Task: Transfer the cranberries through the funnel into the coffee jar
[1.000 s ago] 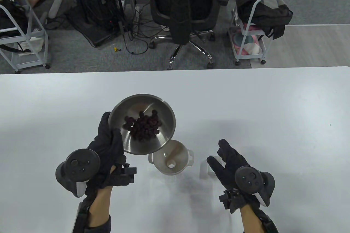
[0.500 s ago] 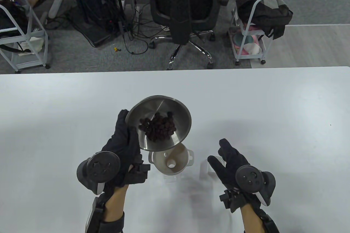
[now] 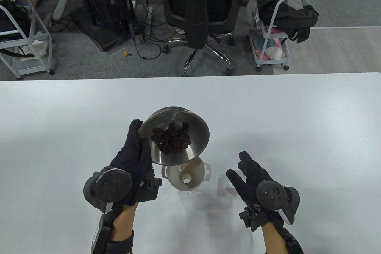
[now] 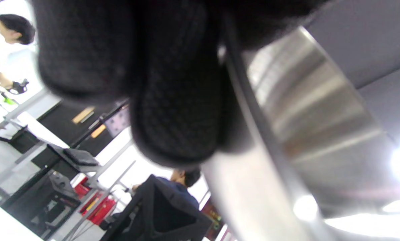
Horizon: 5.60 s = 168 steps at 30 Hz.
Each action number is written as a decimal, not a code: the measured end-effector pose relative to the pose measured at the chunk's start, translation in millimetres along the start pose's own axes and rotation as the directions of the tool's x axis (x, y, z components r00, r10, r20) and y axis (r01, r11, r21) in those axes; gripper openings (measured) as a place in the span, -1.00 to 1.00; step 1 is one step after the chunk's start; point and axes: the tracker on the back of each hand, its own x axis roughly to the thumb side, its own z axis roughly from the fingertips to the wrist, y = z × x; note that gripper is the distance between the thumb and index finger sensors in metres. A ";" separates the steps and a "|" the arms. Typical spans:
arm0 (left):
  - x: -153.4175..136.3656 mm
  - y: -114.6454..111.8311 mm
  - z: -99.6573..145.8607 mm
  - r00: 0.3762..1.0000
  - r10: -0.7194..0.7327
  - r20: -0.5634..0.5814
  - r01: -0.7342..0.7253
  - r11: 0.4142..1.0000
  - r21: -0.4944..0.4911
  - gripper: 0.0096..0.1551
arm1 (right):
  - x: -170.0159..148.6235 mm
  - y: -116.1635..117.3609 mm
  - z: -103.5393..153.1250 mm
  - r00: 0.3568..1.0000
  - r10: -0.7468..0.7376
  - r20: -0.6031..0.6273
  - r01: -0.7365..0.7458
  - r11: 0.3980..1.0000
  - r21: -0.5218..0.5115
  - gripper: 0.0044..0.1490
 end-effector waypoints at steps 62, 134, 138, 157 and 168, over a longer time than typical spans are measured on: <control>23.4 -2.4 11.9 0.966 -0.176 0.188 0.165 0.984 0.073 -0.63 | -0.4 0.7 0.3 1.000 0.000 -0.006 0.000 1.000 0.004 0.01; 31.5 0.7 17.7 0.941 -0.227 0.252 0.198 0.971 0.134 -0.64 | 0.2 2.6 0.0 1.000 0.002 -0.002 -0.002 1.000 0.017 0.00; 32.1 0.6 18.2 0.938 -0.232 0.258 0.202 0.970 0.138 -0.64 | 0.3 2.6 0.1 1.000 0.003 -0.003 -0.002 1.000 0.018 0.01; 33.9 3.2 19.4 0.934 -0.235 0.270 0.200 0.968 0.151 -0.66 | 0.3 2.6 0.2 1.000 0.002 -0.003 -0.002 1.000 0.018 0.00; 35.6 4.5 19.7 0.929 -0.243 0.279 0.205 0.966 0.160 -0.65 | 0.3 2.9 0.2 1.000 0.002 -0.002 -0.002 1.000 0.019 0.01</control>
